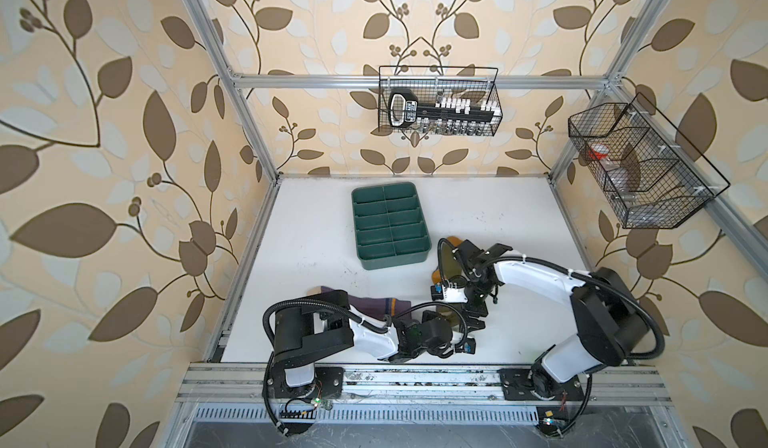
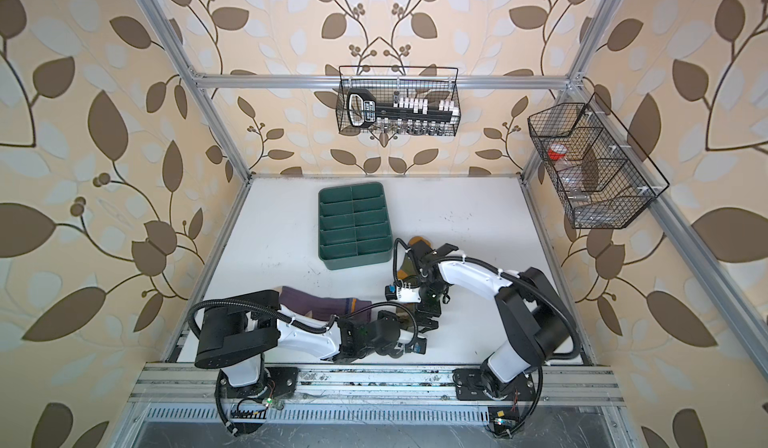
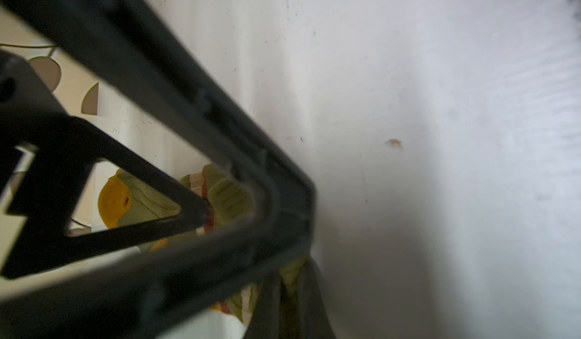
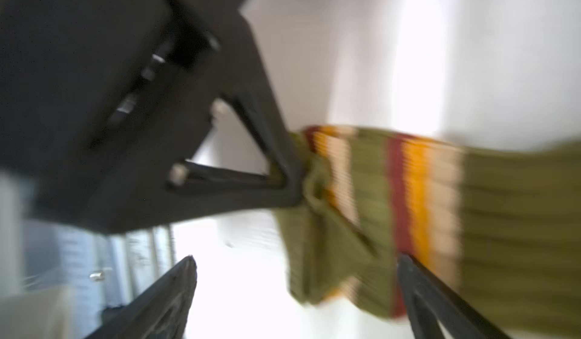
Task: Roll the socks
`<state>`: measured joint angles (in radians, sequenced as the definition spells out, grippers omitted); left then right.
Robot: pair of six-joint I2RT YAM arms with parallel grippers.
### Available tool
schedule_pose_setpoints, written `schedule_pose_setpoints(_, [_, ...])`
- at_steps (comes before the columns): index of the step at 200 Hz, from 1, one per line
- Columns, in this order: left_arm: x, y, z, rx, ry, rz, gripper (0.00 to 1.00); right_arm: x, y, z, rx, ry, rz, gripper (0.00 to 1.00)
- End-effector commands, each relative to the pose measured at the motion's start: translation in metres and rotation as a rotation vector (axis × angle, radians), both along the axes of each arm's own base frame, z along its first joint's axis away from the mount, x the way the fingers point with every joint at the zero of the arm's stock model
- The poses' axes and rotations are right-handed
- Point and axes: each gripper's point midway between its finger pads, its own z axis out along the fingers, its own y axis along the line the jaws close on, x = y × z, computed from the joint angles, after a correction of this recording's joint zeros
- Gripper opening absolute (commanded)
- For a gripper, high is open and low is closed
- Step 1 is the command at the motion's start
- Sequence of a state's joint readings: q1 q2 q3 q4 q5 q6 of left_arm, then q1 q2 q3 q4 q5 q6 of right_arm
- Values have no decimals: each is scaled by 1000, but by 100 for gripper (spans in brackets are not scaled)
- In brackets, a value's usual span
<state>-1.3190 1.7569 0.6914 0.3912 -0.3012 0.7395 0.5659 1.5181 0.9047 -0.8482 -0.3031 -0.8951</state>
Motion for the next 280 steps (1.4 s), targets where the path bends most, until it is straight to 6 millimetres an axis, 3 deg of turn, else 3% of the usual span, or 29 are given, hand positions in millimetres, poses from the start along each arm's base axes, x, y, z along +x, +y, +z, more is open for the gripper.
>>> schedule_pose_setpoints(1, [-19, 11, -19, 68, 176, -26, 0, 41, -19, 27, 6, -293, -87, 100])
schedule_pose_setpoints(26, [-21, 12, -17, 89, 269, -17, 0, 82, -55, 79, 60, -634, -328, 100])
schedule_pose_setpoints(49, [-21, 13, -10, 76, 365, 0, 0, 107, -105, 146, 142, -988, -643, 100])
schedule_pose_setpoints(71, [-21, 15, -6, 79, 513, 32, 0, 106, -147, 201, 277, -1185, -969, 100])
schedule_pose_setpoints(80, [-22, 16, -6, 82, 590, 40, 0, 101, -150, 213, 331, -1197, -1019, 100])
schedule_pose_setpoints(89, [-20, 15, -5, 76, 649, 61, 0, 95, -138, 218, 377, -1172, -952, 100])
schedule_pose_setpoints(121, [-11, 12, 4, 15, 808, 87, 0, 65, -102, 216, 458, -1044, -709, 100])
schedule_pose_setpoints(139, [-7, 13, 8, 11, 942, 89, 0, 38, -88, 195, 378, -995, -466, 100])
schedule_pose_setpoints(159, [-1, 9, 13, -7, 1083, 91, 0, 12, -89, 171, 236, -993, -274, 100])
schedule_pose_setpoints(198, [13, -1, 13, -64, 1165, 152, 1, -21, -91, 127, 32, -1002, -31, 99])
schedule_pose_setpoints(222, [13, -1, 10, -63, 1183, 162, 3, -26, -73, 108, -2, -1052, 68, 97])
schedule_pose_setpoints(253, [12, -1, 9, -63, 1197, 167, 3, -32, -18, 81, -14, -1124, 199, 97])
schedule_pose_setpoints(280, [11, 1, 7, -63, 1193, 166, 3, -23, 8, 53, -28, -1037, 130, 84])
